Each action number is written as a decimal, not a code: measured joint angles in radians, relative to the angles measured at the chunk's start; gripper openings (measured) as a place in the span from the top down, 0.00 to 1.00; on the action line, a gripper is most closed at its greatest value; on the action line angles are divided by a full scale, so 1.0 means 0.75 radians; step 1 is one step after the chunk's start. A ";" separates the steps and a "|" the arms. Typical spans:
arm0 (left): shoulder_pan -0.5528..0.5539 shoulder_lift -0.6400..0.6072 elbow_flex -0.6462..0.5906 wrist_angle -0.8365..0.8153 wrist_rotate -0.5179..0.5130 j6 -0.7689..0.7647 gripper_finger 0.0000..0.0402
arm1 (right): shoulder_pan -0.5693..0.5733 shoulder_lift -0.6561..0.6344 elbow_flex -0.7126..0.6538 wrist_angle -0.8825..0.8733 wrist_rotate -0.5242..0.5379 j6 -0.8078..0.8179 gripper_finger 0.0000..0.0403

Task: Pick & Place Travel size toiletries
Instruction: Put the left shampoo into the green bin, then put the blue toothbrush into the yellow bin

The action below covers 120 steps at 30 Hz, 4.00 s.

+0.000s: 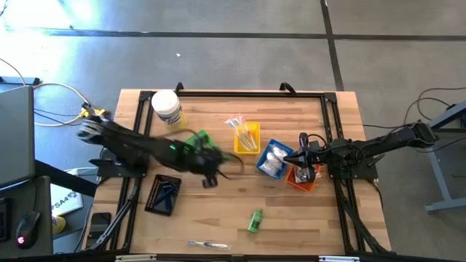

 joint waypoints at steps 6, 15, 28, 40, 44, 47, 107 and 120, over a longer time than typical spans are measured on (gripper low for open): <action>0.097 -0.484 -0.499 0.377 -0.003 -0.248 0.76 | 0.000 0.000 0.000 0.004 0.000 -0.008 0.98; 0.148 -0.773 -1.076 0.845 -0.019 -0.917 0.75 | 0.000 0.000 0.000 0.033 0.004 -0.017 0.98; 0.146 -0.627 -1.197 1.106 -0.290 -1.115 0.76 | 0.000 0.000 0.000 0.066 -0.001 -0.045 0.98; 0.147 -0.483 -1.196 1.012 -0.326 -1.285 0.76 | 0.000 0.000 0.000 0.064 -0.001 -0.045 0.98; 0.147 -0.481 -1.196 1.014 -0.325 -1.280 0.75 | 0.000 0.000 0.000 0.064 -0.001 -0.045 0.98; 0.146 -0.481 -1.196 1.013 -0.323 -1.269 0.70 | 0.000 0.000 0.000 0.064 -0.001 -0.045 0.98; 0.110 -1.376 -0.999 0.743 0.444 0.540 0.97 | 0.000 0.011 0.000 0.064 0.003 -0.034 0.98; 0.110 -1.358 -1.280 0.872 0.613 0.404 1.00 | 0.000 0.127 0.000 0.065 0.005 -0.035 0.98</action>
